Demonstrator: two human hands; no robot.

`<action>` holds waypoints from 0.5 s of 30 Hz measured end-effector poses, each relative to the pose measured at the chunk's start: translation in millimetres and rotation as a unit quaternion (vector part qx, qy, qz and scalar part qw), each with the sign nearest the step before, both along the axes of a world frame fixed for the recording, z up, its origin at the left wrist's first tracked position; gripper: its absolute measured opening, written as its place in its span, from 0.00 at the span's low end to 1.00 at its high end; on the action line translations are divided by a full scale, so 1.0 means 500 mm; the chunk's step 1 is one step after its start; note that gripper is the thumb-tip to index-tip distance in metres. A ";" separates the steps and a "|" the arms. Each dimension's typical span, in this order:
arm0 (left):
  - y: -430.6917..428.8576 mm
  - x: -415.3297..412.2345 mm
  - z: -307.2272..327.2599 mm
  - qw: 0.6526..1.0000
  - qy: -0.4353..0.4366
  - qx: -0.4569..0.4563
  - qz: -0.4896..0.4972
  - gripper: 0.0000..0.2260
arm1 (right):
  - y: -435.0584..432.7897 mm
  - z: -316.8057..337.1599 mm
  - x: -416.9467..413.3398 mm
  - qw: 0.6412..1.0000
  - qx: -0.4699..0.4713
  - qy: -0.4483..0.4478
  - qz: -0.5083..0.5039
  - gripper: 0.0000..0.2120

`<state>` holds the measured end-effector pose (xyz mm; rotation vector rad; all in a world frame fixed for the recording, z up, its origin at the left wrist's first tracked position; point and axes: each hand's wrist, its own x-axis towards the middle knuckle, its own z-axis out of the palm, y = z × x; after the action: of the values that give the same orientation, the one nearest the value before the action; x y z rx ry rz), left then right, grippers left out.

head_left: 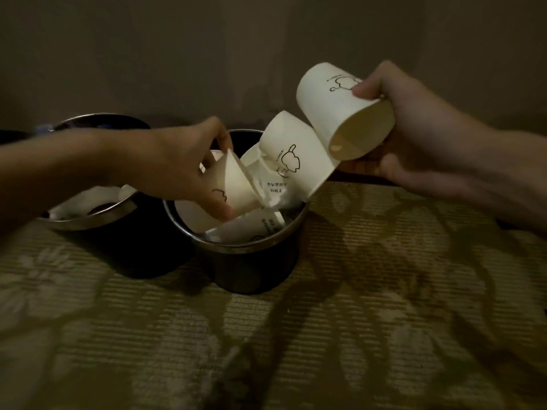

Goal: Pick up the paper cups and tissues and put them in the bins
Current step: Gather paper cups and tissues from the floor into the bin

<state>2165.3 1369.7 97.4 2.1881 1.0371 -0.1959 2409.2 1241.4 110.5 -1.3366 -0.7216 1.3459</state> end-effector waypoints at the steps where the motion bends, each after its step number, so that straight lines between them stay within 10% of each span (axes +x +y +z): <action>1: 0.001 -0.004 -0.013 1.000 0.014 0.005 -0.004 0.37 | 0.008 -0.010 0.002 1.000 -0.008 -0.030 -0.001 0.12; 10: 0.004 -0.023 -0.106 0.993 0.034 0.112 -0.032 0.33 | 0.005 -0.038 -0.029 0.999 -0.041 -0.015 -0.002 0.22; 15: 0.013 -0.015 -0.017 0.997 -0.035 0.069 -0.007 0.47 | 0.012 -0.038 -0.040 0.999 -0.036 -0.008 0.004 0.23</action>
<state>2158.0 1376.4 89.1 2.3095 1.0241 -0.0545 2389.3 1247.6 91.4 -1.4031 -0.6965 1.3807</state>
